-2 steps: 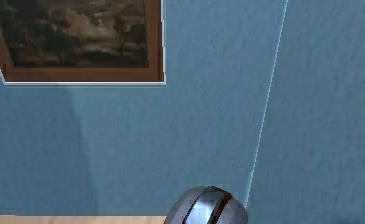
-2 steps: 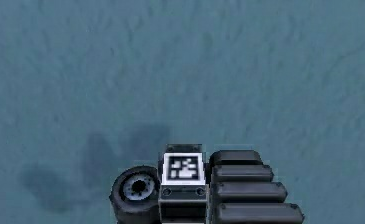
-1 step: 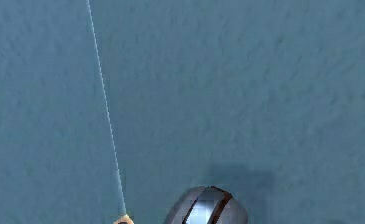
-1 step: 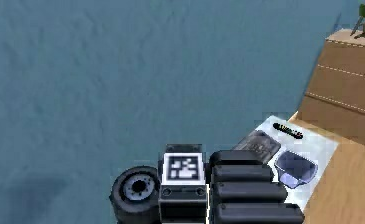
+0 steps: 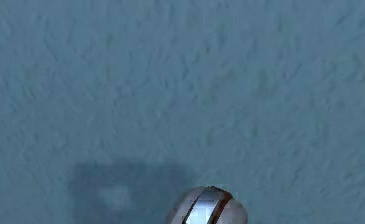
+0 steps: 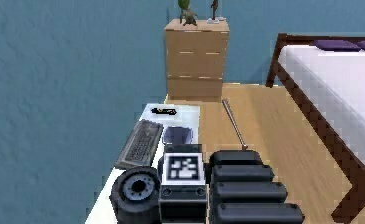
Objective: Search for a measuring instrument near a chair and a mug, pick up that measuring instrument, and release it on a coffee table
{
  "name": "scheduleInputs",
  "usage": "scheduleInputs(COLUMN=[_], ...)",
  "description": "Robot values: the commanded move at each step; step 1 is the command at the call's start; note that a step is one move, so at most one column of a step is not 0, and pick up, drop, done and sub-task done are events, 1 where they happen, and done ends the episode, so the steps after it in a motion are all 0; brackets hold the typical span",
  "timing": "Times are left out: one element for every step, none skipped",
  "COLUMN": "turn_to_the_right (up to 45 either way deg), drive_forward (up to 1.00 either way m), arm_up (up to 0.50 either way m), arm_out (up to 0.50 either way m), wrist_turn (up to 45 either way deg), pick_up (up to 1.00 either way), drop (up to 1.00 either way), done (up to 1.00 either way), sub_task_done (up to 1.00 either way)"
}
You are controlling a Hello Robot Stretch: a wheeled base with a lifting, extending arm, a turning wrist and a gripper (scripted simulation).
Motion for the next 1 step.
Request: scheduleInputs(turn_to_the_right=[0.0], drive_forward=[0.00], arm_up=[0.00], arm_out=[0.48], wrist_turn=[0.0], pick_up=[0.00], drop=[0.00], done=[0.00], sub_task_done=[0.00])
